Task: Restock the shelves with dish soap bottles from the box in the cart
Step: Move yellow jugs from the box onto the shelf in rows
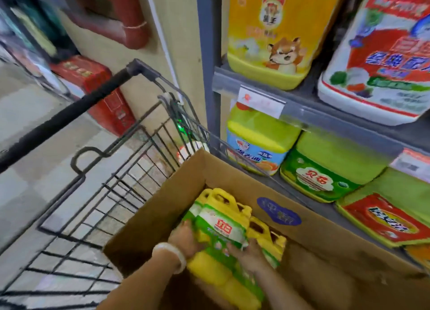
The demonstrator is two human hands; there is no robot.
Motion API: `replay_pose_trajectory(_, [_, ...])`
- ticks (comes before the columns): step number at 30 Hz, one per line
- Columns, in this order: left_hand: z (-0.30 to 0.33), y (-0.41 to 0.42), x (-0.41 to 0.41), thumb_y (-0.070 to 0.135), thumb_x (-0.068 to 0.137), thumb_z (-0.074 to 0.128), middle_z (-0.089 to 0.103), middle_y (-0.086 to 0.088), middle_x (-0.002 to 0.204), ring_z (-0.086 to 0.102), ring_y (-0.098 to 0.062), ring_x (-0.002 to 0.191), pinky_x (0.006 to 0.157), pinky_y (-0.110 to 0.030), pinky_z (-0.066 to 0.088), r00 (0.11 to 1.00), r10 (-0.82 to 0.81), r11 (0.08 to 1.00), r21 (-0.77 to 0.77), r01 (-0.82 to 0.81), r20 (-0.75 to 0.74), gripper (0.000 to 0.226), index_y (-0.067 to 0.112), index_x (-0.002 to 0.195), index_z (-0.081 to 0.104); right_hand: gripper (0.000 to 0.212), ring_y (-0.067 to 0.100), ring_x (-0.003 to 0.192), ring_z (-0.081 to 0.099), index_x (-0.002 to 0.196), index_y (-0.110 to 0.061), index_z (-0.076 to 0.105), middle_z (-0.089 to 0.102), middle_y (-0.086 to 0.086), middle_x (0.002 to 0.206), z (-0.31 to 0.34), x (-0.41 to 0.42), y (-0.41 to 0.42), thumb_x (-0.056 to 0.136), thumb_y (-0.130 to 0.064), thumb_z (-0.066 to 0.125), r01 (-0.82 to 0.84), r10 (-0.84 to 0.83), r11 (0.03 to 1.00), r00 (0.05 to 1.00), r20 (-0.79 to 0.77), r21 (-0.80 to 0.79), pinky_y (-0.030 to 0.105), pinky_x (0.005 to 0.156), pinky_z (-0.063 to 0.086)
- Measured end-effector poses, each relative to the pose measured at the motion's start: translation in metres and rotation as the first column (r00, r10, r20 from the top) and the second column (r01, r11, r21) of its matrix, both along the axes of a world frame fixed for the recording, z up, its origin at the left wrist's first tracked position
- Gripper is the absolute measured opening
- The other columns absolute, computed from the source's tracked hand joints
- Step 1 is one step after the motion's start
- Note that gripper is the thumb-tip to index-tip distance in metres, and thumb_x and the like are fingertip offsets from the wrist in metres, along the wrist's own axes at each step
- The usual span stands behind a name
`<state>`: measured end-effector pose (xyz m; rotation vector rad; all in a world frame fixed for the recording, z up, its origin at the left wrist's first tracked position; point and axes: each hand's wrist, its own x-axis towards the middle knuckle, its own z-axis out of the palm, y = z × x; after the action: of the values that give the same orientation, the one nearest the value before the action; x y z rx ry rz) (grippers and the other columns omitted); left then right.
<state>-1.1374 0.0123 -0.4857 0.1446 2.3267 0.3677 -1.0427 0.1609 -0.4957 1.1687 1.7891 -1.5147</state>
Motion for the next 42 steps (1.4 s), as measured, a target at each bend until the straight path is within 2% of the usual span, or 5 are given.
replay_pose_trajectory(8, [-0.031, 0.011, -0.018, 0.021, 0.075, 0.078, 0.057, -0.004, 0.129, 0.053, -0.022, 0.121, 0.100, -0.030, 0.044, 0.946, 0.235, 0.953, 0.139, -0.270, 0.225, 0.064, 0.011, 0.130, 0.046, 0.137, 0.026, 0.114, 0.058, 0.125, -0.017, 0.055, 0.063, 0.005, 0.123, -0.091, -0.015, -0.014, 0.005, -0.081, 0.073, 0.363, -0.359, 0.922, 0.932, 0.053, -0.132, 0.044, 0.100, 0.046])
replay_pose_trajectory(17, [0.027, 0.015, -0.016, 0.002, 0.064, 0.083, 0.058, -0.005, 0.113, 0.058, -0.017, 0.097, 0.083, -0.029, 0.050, 0.958, 0.129, 0.918, 0.333, -0.214, 0.257, 0.077, 0.010, 0.126, 0.038, 0.047, 0.024, 0.093, 0.065, 0.101, -0.011, 0.060, 0.070, 0.009, 0.103, -0.015, 0.007, -0.021, 0.062, -0.015, 0.087, 0.606, -0.643, 0.750, 0.762, -0.076, -0.264, 0.038, 0.085, 0.053])
replay_pose_trajectory(25, [0.130, 0.065, 0.022, 0.016, 0.052, 0.092, 0.055, 0.005, 0.096, 0.057, -0.019, 0.096, 0.075, -0.030, 0.048, 0.999, -0.041, 0.869, 0.492, 0.049, -0.028, 0.077, 0.014, 0.111, 0.042, 0.063, 0.020, 0.092, 0.067, 0.108, -0.011, 0.054, 0.069, 0.005, 0.104, 0.087, 0.056, 0.031, 0.056, -0.009, 0.090, 0.630, -0.625, 0.759, 0.634, -0.456, -0.164, 0.042, 0.084, 0.055])
replay_pose_trajectory(34, [0.218, 0.177, 0.125, 0.005, 0.043, 0.093, 0.050, 0.013, 0.091, 0.051, -0.014, 0.094, 0.071, -0.019, 0.036, 0.977, -0.032, 0.613, 0.768, 0.187, -0.212, 0.086, 0.018, 0.107, 0.038, 0.061, -0.008, 0.074, 0.065, 0.109, -0.018, 0.053, 0.067, -0.005, 0.098, 0.216, 0.171, 0.134, 0.060, -0.002, 0.086, 0.672, -0.416, 0.740, 0.483, -0.771, 0.022, 0.012, 0.055, 0.050])
replay_pose_trajectory(42, [0.264, 0.312, 0.221, 0.008, 0.046, 0.093, 0.055, 0.009, 0.098, 0.055, -0.013, 0.097, 0.081, -0.021, 0.042, 0.953, -0.010, 0.390, 0.877, 0.281, -0.302, 0.082, 0.021, 0.107, 0.039, 0.067, -0.003, 0.096, 0.061, 0.111, -0.028, 0.050, 0.063, -0.003, 0.111, 0.284, 0.267, 0.262, 0.058, -0.010, 0.088, 0.732, -0.202, 0.653, 0.416, -0.886, 0.195, 0.015, 0.075, 0.052])
